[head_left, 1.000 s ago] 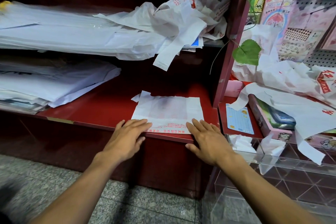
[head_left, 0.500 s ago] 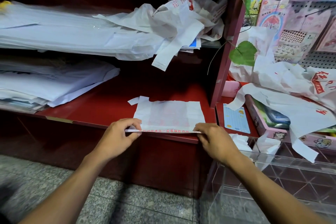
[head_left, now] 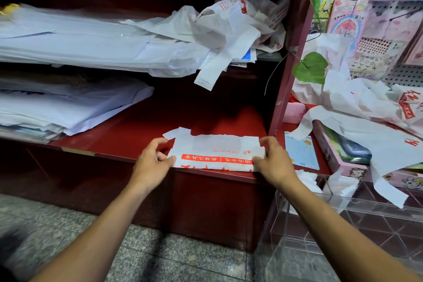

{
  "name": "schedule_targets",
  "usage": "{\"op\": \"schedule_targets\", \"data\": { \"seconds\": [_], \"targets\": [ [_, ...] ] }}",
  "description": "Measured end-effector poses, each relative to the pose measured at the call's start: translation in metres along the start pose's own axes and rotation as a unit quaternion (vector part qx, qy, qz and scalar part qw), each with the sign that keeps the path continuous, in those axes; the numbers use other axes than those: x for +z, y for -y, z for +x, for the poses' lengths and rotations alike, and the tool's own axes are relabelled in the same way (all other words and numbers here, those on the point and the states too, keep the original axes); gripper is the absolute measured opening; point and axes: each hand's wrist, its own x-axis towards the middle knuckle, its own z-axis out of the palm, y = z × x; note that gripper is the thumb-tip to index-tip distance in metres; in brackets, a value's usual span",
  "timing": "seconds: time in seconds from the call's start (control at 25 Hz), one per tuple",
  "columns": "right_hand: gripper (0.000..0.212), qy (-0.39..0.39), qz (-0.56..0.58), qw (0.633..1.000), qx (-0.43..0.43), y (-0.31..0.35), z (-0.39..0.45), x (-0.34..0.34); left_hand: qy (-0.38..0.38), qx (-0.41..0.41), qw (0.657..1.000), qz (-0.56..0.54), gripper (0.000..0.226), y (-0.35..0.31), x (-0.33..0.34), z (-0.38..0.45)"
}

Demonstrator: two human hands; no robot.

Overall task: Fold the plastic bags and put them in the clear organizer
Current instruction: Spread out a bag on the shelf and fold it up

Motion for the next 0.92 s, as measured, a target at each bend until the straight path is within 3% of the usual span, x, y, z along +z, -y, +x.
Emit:
{"op": "schedule_targets", "data": {
  "seconds": [0.08,0.16,0.24,0.28,0.36,0.44,0.48,0.6,0.68,0.8,0.92],
  "targets": [
    [0.053,-0.005,-0.068,0.997,-0.03,-0.001,0.001,0.003,-0.014,0.014,0.998,0.063,0.034,0.001,0.001,0.002],
    [0.047,-0.019,-0.16,0.983,-0.091,-0.003,-0.002,0.007,-0.043,0.092,0.981,0.165,0.033,-0.002,0.001,-0.001],
    [0.036,-0.054,-0.251,0.947,-0.194,-0.003,-0.006,0.006,0.01,0.192,0.956,0.223,0.048,-0.007,0.0,-0.006],
    [0.042,-0.043,-0.277,0.93,-0.236,-0.004,-0.008,0.005,0.068,0.223,0.943,0.239,0.06,-0.01,0.0,-0.008],
    [0.064,0.064,-0.3,0.913,-0.27,-0.003,-0.012,0.002,0.159,0.241,0.911,0.293,0.075,-0.01,0.004,-0.01],
    [0.077,0.184,-0.331,0.892,-0.245,-0.004,-0.016,0.005,0.171,0.247,0.888,0.348,0.069,-0.003,0.01,-0.008],
    [0.079,0.207,-0.352,0.882,-0.236,-0.005,-0.016,0.007,0.154,0.255,0.884,0.359,0.064,-0.001,0.011,-0.008],
    [0.074,0.16,-0.375,0.88,-0.243,-0.005,-0.018,0.008,0.073,0.313,0.887,0.332,0.052,0.004,0.01,-0.007],
    [0.071,0.115,-0.375,0.882,-0.261,-0.004,-0.019,0.005,0.06,0.323,0.889,0.319,0.047,0.005,0.008,-0.006],
    [0.054,0.092,-0.32,0.904,-0.268,-0.006,-0.018,-0.001,0.069,0.272,0.935,0.215,0.036,0.012,0.0,-0.005],
    [0.028,0.089,-0.172,0.956,-0.221,-0.011,-0.016,-0.01,0.065,0.209,0.972,0.081,0.027,0.015,-0.008,-0.003]
  ]
}}
